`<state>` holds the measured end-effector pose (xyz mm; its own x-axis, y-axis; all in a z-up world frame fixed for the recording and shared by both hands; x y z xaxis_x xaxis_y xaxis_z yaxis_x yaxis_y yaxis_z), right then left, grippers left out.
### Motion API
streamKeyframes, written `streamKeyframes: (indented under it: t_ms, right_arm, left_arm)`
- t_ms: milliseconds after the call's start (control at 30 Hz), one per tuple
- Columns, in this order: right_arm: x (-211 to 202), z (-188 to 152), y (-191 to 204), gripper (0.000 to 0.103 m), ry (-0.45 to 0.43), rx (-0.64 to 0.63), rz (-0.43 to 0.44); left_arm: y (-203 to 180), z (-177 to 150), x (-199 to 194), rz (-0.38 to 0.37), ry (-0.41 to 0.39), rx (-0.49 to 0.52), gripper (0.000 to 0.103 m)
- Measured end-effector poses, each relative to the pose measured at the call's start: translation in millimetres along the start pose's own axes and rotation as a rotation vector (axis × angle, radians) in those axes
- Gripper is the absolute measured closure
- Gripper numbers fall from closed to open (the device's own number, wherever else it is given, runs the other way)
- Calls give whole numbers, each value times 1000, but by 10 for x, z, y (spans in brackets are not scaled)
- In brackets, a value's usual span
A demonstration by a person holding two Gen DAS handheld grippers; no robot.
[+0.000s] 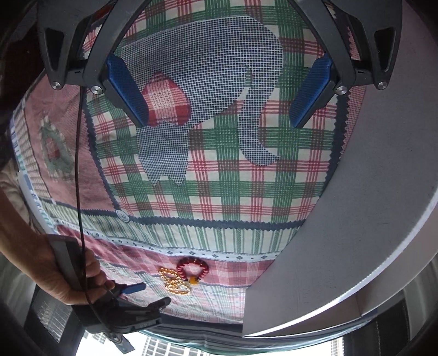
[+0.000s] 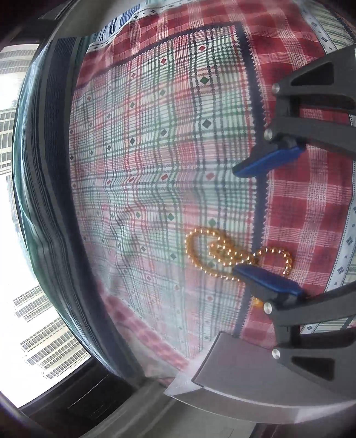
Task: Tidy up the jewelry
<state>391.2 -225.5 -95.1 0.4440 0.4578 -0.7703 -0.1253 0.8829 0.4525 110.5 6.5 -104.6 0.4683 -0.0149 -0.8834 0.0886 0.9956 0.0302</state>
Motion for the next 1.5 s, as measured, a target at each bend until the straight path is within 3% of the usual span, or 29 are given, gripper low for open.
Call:
streamKeyframes:
  t_ms: [167, 233, 267, 300, 367, 467, 567, 633, 733, 900, 1000, 1100, 1133, 1167, 1200, 1233, 1300, 1500]
  right_arm:
    - [439, -4, 412, 38, 48, -92, -63]
    - [573, -22, 434, 58, 68, -99, -106]
    - [566, -27, 436, 62, 49, -104, -119]
    - [568, -35, 434, 79, 56, -101, -109]
    - [497, -66, 389, 87, 61, -73, -78]
    - [217, -168, 323, 88, 31, -81, -48]
    - [-95, -383, 250, 88, 23, -84, 9]
    - [-311, -592, 181, 102, 19, -73, 38]
    - [-599, -930, 83, 102, 9, -63, 66]
    - [-981, -1473, -31, 102, -32, -32, 73]
    - [-1283, -1811, -18, 99, -95, -15, 76]
    - [-1521, -2134, 60, 98, -142, -21, 60]
    - [-1582, -2235, 87, 98, -152, -29, 50]
    - [-1628, -2321, 109, 98, -160, -38, 37]
    - [-1656, -2395, 131, 98, -165, -48, 24]
    - [-1671, -2465, 143, 98, -166, -53, 14]
    - [-1638, -2520, 133, 98, -153, -51, 9]
    - [-1596, -2721, 137, 98, -128, -49, 14]
  left_arm:
    - [12, -17, -4, 16, 3, 3, 1]
    - [30, -7, -9, 18, 0, -1, 1]
    - [39, 1, -5, 17, 1, -4, 1]
    - [49, 13, 8, 13, 5, -7, 1]
    - [55, 57, 52, 4, 14, -10, 1]
    - [3, 226, 138, -10, 16, -2, 1]
    - [-97, 528, 235, -20, -4, 13, 1]
    - [-198, 826, 333, -28, -30, 26, 1]
    - [-362, 1339, 587, 10, -69, 47, 1]
    - [-549, 1989, 1058, 39, -61, 33, 5]
    - [-641, 2163, 1255, 80, -46, 48, 16]
    - [-650, 2159, 1327, 75, -48, 60, 30]
    - [-656, 2132, 1314, 97, -68, 71, 40]
    - [-667, 2102, 1286, 92, -88, 80, 62]
    - [-679, 2075, 1254, 77, -98, 91, 75]
    - [-681, 2046, 1219, 87, -98, 101, 81]
    - [-672, 1969, 1169, 67, -91, 104, 89]
    - [-480, 1489, 904, 16, -57, 89, 89]
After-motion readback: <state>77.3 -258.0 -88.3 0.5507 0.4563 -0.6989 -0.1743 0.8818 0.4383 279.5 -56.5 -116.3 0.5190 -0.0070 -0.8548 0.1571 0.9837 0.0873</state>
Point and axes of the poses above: each gripper's, at about its wrist camera, not at the fingertips, and x roughly the way its jaws point, y to its left, z to its top, the point moved 2 cm from there along x, roughly the way its jaws point, and after that the axes turned 10 degrees about z, right-handed, at the moved point
